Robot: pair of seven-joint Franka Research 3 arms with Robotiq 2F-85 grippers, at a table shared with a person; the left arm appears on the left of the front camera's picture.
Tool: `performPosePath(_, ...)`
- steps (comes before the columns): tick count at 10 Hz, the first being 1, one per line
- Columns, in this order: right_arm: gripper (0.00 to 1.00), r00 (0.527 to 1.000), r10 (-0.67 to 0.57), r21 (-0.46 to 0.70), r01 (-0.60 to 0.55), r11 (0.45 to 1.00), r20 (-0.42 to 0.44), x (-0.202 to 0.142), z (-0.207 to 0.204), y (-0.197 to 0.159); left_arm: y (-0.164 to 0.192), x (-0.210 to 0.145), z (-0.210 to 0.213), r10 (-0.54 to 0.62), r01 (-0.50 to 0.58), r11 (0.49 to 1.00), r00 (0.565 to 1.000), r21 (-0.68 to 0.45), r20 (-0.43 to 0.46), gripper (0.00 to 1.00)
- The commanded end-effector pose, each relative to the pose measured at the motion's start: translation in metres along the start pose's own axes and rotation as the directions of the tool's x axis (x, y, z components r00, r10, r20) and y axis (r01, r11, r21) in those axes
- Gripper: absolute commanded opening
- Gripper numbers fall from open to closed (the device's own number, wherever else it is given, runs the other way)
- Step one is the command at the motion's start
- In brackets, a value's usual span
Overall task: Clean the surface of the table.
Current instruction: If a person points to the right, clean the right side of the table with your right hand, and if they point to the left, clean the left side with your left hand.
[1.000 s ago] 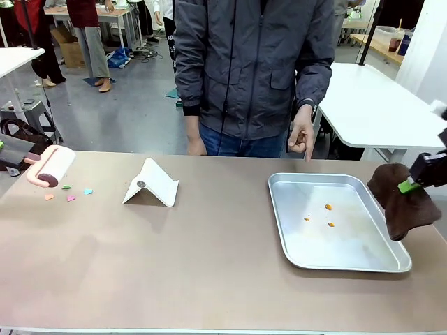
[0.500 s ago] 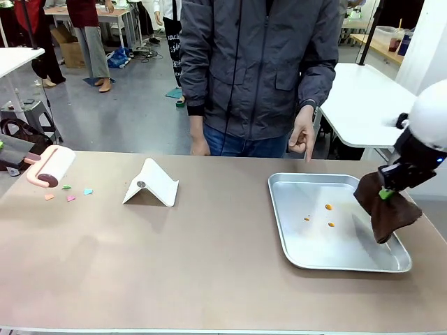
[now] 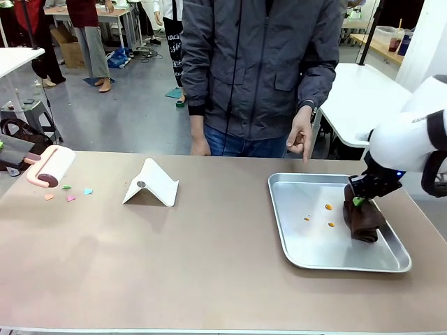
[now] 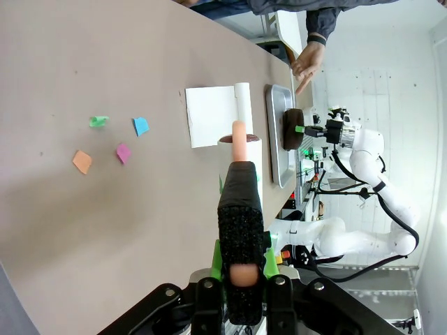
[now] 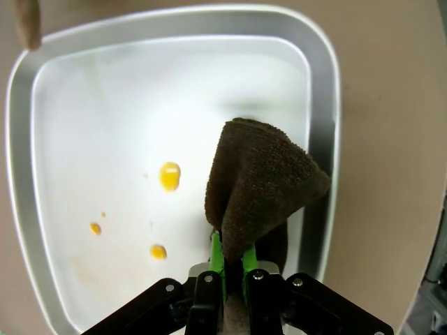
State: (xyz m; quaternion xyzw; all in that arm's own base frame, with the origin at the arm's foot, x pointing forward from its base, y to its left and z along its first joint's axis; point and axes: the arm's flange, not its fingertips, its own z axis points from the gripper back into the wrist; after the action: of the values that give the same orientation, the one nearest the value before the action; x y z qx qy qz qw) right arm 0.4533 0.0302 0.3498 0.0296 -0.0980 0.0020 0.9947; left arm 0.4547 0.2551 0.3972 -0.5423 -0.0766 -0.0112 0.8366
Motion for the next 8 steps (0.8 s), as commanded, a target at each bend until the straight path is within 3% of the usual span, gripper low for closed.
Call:
performPosePath(1, 0.11, 0.999, -0.041, 0.057, 0.040, 0.998, 0.023, 0.010, -0.015, 0.010, -0.004, -0.004, -0.001, -0.003, 0.003, 1.000, 1.000, -0.012, -0.004, 0.16)
performPosePath(8, 0.11, 0.997, -0.057, 0.345, 0.073, 0.936, -0.057, 0.021, -0.041, 0.052, -0.004, -0.004, -0.001, -0.003, 0.003, 1.000, 1.000, -0.012, -0.004, 0.16)
